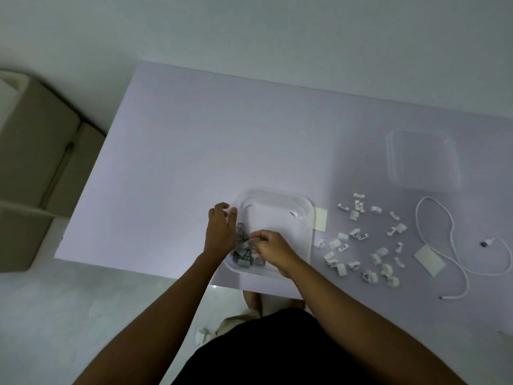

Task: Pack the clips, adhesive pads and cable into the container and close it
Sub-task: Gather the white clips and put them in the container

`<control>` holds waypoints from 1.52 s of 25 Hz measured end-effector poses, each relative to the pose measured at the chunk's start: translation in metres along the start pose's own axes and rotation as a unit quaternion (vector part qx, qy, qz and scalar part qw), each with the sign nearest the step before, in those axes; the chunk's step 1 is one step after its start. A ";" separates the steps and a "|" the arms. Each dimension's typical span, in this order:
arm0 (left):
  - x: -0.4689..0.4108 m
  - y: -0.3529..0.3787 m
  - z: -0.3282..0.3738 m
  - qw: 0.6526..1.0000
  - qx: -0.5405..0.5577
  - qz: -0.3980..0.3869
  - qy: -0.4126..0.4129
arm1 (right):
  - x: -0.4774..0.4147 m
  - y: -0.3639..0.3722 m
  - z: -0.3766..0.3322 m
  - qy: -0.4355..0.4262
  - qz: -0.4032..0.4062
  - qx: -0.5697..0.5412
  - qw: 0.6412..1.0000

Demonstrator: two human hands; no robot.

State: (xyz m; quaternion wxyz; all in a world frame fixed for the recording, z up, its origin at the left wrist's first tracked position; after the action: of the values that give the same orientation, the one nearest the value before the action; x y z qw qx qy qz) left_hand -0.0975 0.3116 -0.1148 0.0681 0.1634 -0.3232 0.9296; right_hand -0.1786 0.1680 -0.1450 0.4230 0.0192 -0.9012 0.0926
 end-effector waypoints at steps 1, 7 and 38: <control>-0.002 0.006 -0.006 1.000 0.016 -0.010 -0.008 | 0.001 0.002 -0.005 -0.023 -0.005 0.033 0.999; -0.006 0.014 -0.016 0.999 0.051 -0.010 0.003 | 0.005 -0.032 0.001 -0.070 0.076 0.187 0.977; 0.080 0.196 0.164 0.935 -0.121 -0.239 0.231 | 0.066 -0.179 0.132 -0.066 0.232 0.258 0.935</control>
State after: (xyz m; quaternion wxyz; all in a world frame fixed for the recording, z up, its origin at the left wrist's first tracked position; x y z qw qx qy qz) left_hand -0.1761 0.0578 -0.0799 0.3806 0.0070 -0.3604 0.8516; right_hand -0.3010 -0.0290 -0.1501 0.3094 -0.0762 -0.8517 0.4160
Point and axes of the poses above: each hand's wrist, its own x-axis away from the middle knuckle, its own y-axis out of the palm, z = x × y, the point moved 8 cm from there along -x, towards the middle knuckle
